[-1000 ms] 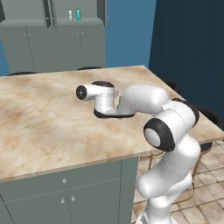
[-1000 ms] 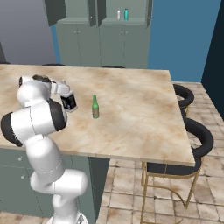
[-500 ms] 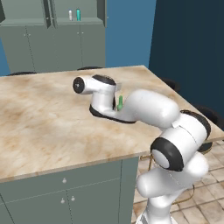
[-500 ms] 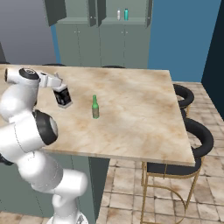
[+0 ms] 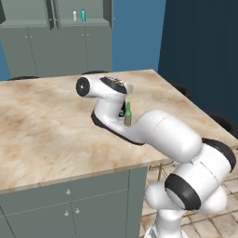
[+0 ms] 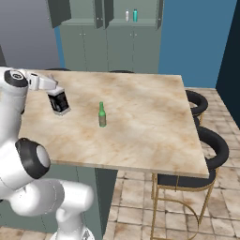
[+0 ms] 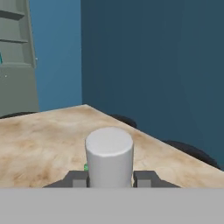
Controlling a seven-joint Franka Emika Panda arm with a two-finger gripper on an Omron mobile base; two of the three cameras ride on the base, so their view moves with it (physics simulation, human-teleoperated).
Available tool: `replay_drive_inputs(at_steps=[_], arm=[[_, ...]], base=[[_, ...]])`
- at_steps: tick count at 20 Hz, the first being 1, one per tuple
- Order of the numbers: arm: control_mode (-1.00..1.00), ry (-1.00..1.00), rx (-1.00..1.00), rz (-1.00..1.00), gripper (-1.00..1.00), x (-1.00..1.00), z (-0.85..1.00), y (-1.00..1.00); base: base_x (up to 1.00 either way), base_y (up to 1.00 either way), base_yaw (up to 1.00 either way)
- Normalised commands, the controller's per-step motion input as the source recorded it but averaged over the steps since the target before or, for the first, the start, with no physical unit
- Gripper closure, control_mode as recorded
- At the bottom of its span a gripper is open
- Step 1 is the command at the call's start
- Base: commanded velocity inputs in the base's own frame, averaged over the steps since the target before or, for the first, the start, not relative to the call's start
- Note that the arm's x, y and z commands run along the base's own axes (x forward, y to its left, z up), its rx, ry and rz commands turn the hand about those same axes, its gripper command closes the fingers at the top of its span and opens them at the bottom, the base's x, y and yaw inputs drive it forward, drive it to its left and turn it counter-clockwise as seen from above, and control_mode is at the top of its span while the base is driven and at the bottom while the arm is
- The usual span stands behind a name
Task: Sort all alcoholic drinks to one cabinet, and non-alcoholic drinks to the other.
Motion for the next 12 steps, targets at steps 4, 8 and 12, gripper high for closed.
replay_drive_inputs(at_steps=[4,8,12], arm=[[-1.00,-0.01,0.00,0.00,1.00,-0.69,0.11,-0.12],[-1.00,-0.05,0.00,0.00,1.00,-0.79,0.05,-0.26],[-1.00,-0.04,0.00,0.00,1.00,-0.69,0.07,-0.23]], base=[[0.00,0.00,0.00],[0.00,0.00,0.00],[0.00,0.00,0.00]])
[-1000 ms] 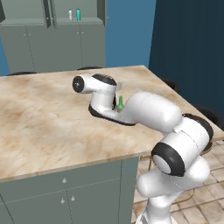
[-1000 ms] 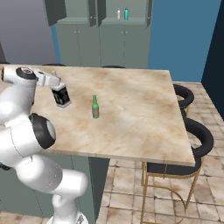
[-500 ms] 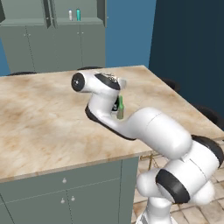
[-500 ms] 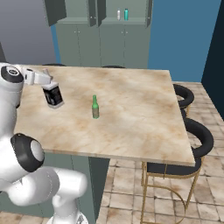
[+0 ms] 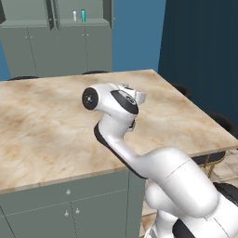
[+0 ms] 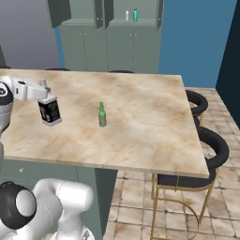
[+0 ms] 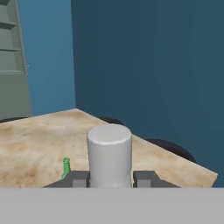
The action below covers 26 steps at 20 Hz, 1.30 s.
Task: Sort all alcoholic drinks to one cabinet, and non-alcoholic drinks to the other.
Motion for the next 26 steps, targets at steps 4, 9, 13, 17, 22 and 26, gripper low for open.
replay_drive_inputs(at_steps=[4,9,13,17,22,26], arm=[[-1.00,-0.03,0.00,0.00,1.00,-0.55,0.00,-0.15],[-1.00,0.00,0.00,0.01,1.00,-0.29,0.00,-0.12],[-1.00,0.00,0.01,0.00,1.00,-0.20,0.00,-0.25],[-1.00,0.00,0.02,0.00,1.00,-0.41,0.00,-0.32],[-1.00,0.00,0.00,0.00,1.00,-0.41,0.07,-0.22],[-1.00,0.00,0.00,-0.02,1.00,-0.09,0.06,0.00]], base=[[0.00,0.00,0.00],[0.00,0.00,0.00],[0.00,0.00,0.00],[0.00,0.00,0.00],[0.00,0.00,0.00],[0.00,0.00,0.00]])
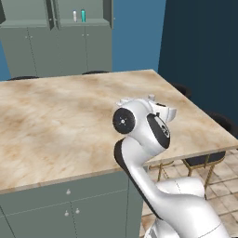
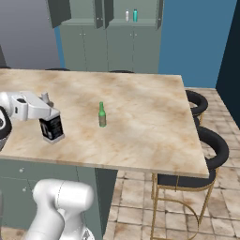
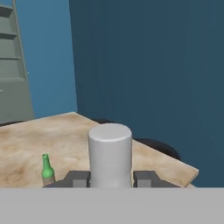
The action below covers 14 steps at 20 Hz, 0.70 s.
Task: Sort all alcoholic drinks to one cabinet, and non-alcoholic drinks to the other.
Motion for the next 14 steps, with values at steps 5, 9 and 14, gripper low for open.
replay_drive_inputs(at_steps=[5,9,14], arm=[[-1.00,-0.01,0.00,0.00,1.00,-0.03,0.00,0.00],[1.00,-0.02,0.00,0.00,1.00,-0.07,0.00,0.00],[1.00,0.00,0.00,0.00,1.00,0.00,0.00,0.00]], base=[[0.00,0.00,0.00],[-0.36,0.00,0.00],[-0.53,0.00,0.00]])
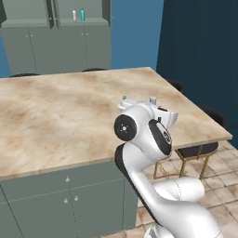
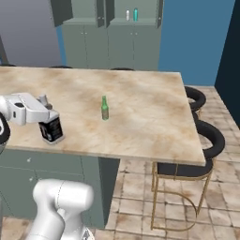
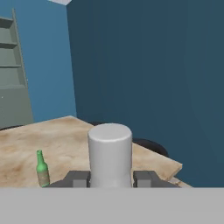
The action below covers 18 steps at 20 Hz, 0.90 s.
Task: Sort all alcoholic drinks to one cabinet, and non-alcoholic drinks to the other.
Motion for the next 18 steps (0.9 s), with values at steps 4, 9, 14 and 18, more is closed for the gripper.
replay_drive_inputs(at_steps=[4,9,14,18], arm=[[1.00,0.00,0.00,0.00,1.00,0.00,0.00,0.00],[1.00,0.00,0.00,0.00,1.00,0.00,0.00,0.00],[1.00,0.00,0.00,0.00,1.00,0.00,0.00,0.00],[1.00,0.00,0.00,0.00,1.00,0.00,0.00,0.00]], base=[[-0.44,0.00,0.00],[-0.27,-0.16,0.05],[-0.26,-0.50,0.14],[-0.43,-0.69,0.15]])
